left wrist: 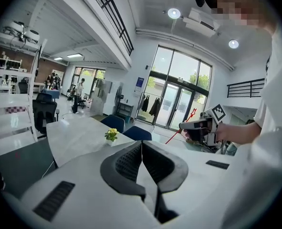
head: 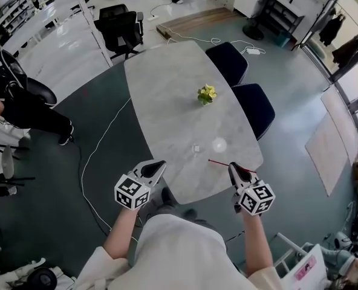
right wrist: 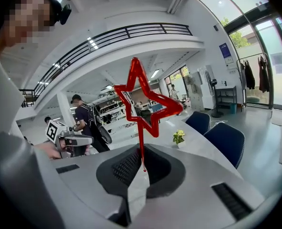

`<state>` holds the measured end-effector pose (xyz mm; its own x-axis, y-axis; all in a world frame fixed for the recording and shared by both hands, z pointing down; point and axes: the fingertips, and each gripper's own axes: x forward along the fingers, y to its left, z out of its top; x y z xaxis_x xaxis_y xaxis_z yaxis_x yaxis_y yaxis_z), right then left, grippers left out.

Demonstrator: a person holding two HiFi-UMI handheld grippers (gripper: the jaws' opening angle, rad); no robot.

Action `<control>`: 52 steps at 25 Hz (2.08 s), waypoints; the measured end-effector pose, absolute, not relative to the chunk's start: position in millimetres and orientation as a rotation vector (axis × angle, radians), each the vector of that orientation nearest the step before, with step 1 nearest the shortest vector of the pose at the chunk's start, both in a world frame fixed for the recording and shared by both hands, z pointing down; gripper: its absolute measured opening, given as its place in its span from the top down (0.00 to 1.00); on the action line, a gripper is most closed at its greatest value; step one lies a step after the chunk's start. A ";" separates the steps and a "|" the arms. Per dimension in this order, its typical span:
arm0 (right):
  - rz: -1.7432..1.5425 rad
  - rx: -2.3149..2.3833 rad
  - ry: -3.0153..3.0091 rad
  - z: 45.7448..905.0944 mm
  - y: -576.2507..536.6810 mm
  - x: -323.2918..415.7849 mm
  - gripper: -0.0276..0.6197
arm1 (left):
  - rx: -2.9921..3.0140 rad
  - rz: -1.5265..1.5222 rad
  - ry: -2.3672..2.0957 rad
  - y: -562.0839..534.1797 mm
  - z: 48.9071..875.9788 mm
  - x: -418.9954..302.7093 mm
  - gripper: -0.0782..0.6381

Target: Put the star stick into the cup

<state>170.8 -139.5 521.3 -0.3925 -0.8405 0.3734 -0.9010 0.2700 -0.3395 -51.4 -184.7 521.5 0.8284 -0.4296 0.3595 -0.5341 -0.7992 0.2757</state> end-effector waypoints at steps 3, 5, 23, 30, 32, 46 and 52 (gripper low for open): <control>0.790 1.675 -2.360 532.1 -169.2 167.9 0.93 | 2.640 0.418 -0.671 -214.9 530.8 -51.7 0.86; 0.799 1.692 -2.327 543.0 -186.9 167.1 0.93 | 2.637 0.427 -0.633 -232.3 541.1 -51.1 0.86; 0.834 1.636 -2.119 686.7 -307.3 156.5 0.93 | 2.551 0.493 -0.481 -334.9 630.3 -32.9 0.86; 0.895 1.491 -2.120 751.1 -328.4 164.4 0.93 | 2.474 0.501 -0.572 -348.3 662.9 -11.9 0.86; 0.912 1.460 -2.117 768.1 -333.6 164.6 0.93 | 2.450 0.496 -0.590 -350.0 671.9 -8.9 0.86; 0.974 1.294 -2.088 844.7 -354.7 161.6 0.92 | 2.316 0.508 -0.687 -350.5 716.2 -3.1 0.86; 0.951 1.268 -2.088 848.9 -360.5 164.7 0.91 | 2.303 0.510 -0.680 -351.9 720.5 5.0 0.86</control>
<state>164.7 -360.5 848.9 -0.4308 -0.5395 0.7235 -0.8999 0.3169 -0.2995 5.0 -351.9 720.5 0.7875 -0.3292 0.5211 -0.5925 -0.6371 0.4930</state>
